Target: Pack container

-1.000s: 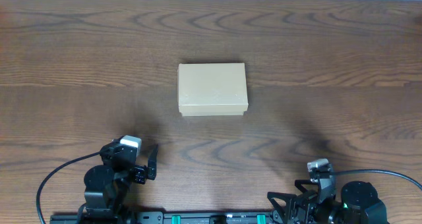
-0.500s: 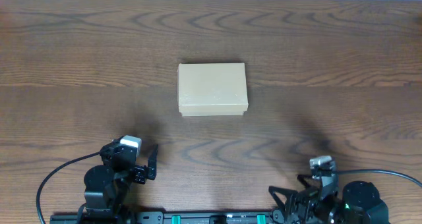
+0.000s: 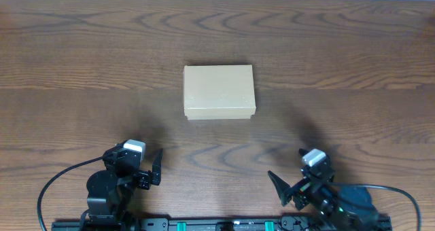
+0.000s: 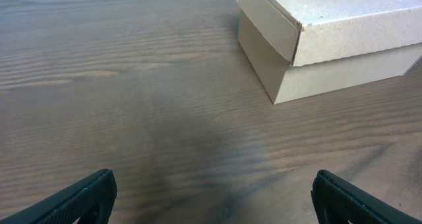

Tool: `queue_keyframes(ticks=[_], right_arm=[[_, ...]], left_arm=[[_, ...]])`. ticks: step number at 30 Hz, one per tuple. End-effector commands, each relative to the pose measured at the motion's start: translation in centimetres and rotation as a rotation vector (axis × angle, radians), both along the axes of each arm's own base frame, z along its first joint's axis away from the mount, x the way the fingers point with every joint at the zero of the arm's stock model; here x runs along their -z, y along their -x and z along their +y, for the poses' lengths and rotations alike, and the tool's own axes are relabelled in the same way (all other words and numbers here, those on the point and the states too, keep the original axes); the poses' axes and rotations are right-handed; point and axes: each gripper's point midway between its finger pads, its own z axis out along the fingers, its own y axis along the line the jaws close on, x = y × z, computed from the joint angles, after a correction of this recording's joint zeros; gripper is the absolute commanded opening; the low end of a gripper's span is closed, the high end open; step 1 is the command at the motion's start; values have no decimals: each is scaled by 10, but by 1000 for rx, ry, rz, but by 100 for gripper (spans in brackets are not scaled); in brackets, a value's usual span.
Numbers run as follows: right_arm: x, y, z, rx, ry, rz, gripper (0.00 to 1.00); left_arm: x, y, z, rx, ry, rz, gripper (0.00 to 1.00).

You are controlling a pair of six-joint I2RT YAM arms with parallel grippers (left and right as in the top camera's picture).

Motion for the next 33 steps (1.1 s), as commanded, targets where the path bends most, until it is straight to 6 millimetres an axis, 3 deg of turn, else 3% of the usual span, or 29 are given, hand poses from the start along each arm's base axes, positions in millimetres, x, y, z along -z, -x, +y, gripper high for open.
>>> queue_keyframes(ticks=[1,10,33], right_arm=[[20,-5,0,2,51,-4,99],[80,-3,6,-26,110,109,99],[78,-5,5,-19,109,98,99]], left_arm=[[4,0,2,-12,8,8,95],[4,0,2,-12,8,8,95],[4,0,2,-12,8,8,95]])
